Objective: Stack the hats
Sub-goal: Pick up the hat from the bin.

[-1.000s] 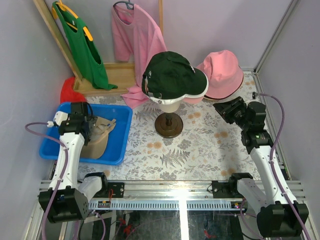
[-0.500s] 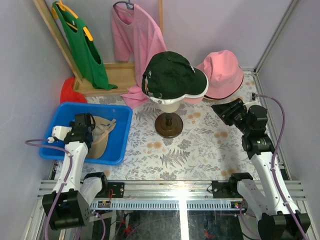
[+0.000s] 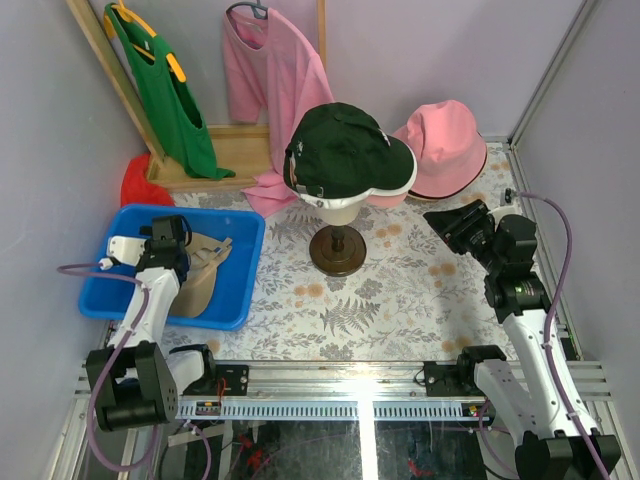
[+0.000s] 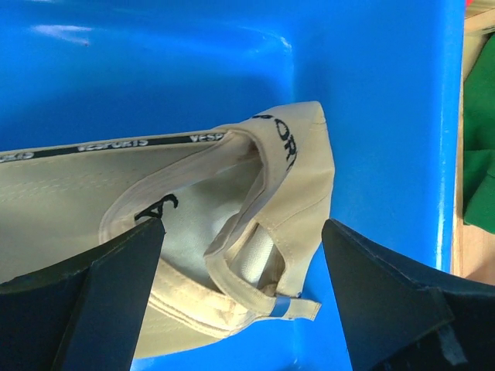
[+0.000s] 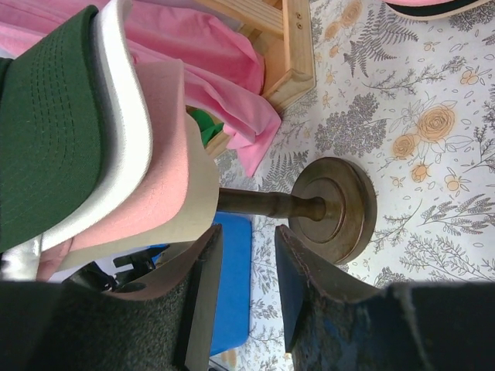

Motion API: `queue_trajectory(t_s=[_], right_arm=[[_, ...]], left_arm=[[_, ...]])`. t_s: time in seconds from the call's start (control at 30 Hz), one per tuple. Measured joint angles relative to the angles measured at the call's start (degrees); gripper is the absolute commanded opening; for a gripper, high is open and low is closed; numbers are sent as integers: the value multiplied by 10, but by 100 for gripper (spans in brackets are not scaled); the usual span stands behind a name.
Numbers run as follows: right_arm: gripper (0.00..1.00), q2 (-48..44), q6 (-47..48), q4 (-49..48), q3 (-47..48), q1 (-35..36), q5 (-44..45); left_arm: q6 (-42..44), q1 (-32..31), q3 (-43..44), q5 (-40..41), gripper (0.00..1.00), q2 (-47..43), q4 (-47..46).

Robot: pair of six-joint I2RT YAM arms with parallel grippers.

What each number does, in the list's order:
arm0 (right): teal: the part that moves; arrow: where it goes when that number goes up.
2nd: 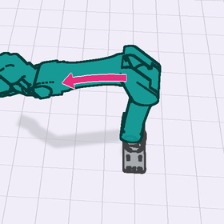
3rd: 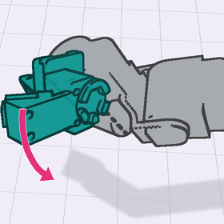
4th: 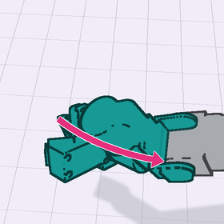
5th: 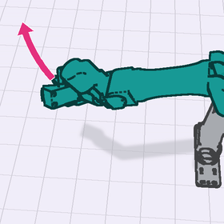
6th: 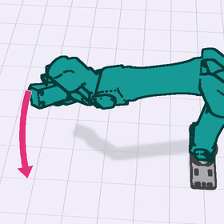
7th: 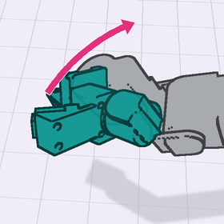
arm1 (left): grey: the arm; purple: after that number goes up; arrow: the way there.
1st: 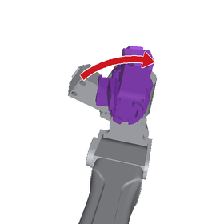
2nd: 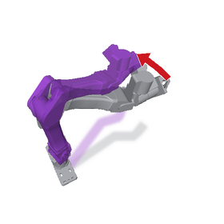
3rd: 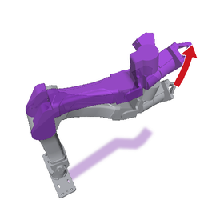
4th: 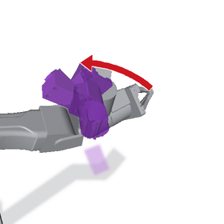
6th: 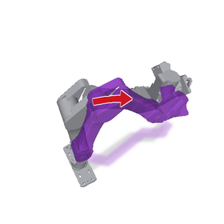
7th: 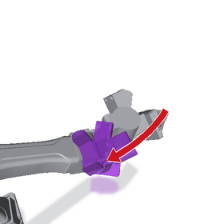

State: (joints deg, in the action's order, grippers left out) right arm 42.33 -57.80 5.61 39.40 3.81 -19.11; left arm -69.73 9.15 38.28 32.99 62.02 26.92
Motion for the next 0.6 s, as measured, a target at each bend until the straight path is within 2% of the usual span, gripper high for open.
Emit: queue_trajectory(t_s=[0.4,0.43,0.47,0.53,0.6], right_arm=[[40,18,11,1,0,0,2],[40,19,14,2,0,0,2],[40,20,15,4,0,0,2],[40,22,20,12,3,0,2],[40,23,24,22,8,0,3]], left_arm=[[16,8,6,-11,71,94,-89],[17,8,8,-13,67,101,-92],[18,8,10,-15,58,108,-95],[20,9,13,-19,31,117,-106],[25,11,13,-23,12,120,-114]])
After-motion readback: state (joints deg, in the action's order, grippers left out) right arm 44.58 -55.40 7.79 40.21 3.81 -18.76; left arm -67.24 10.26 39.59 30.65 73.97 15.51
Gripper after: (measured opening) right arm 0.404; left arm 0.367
